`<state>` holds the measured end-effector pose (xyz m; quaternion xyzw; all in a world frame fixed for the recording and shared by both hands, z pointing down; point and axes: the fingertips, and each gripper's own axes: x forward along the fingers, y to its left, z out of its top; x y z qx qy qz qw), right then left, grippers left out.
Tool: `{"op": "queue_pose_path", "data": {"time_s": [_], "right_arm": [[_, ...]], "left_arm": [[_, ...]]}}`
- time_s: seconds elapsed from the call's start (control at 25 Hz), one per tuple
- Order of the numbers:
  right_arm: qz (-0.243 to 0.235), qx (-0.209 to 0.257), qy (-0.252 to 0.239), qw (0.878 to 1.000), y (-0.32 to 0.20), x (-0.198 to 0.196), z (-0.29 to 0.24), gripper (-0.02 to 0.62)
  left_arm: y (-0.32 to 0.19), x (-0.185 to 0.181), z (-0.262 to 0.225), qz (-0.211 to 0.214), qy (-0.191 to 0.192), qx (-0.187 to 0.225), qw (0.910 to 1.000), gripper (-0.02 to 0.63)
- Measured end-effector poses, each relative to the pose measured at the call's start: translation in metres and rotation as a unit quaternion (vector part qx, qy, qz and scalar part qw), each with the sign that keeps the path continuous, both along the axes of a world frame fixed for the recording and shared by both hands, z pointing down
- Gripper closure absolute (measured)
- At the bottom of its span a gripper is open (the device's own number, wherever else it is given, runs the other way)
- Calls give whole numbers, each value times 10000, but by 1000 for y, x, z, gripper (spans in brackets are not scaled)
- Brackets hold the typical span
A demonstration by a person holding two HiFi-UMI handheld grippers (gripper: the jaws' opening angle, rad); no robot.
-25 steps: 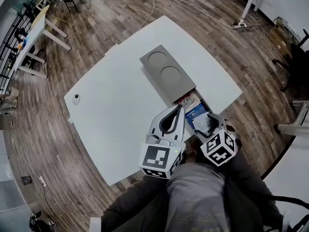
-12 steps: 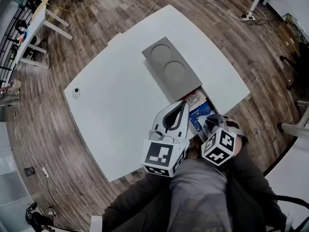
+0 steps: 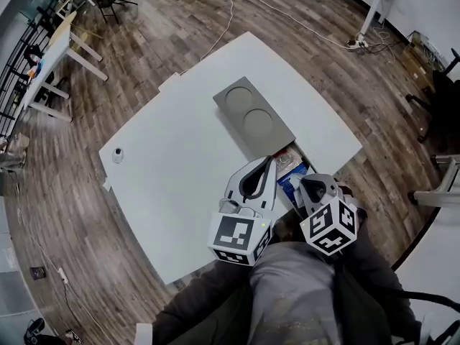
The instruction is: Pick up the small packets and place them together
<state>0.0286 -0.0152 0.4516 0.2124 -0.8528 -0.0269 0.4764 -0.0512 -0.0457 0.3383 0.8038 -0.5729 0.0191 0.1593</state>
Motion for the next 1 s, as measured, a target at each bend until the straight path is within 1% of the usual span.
{"op": "queue_pose_path", "data": {"time_s": [0.16, 0.4, 0.6, 0.8, 0.92, 1.0], "right_arm": [[122, 219, -239, 9994, -6, -9, -19, 588], [46, 276, -419, 9987, -12, -23, -25, 588], [-117, 398, -766, 9962, -46, -48, -46, 588], [-420, 454, -995, 9931, -88, -84, -54, 588], [-576, 413, -1066, 9918, -112, -108, -54, 588], [-640, 393, -1026, 9919, -127, -121, -50, 588]], "left_arm": [[8, -5, -10, -41, -3, 161, 9999, 603], [13, -18, -2, -239, 19, 54, 9997, 603], [0, -40, 5, -626, -8, -95, 9980, 603], [-8, -58, 11, -1038, 11, -219, 9944, 603], [-10, -69, 10, -1258, -3, -281, 9917, 603], [-11, -76, 11, -1411, -24, -368, 9893, 603]]}}
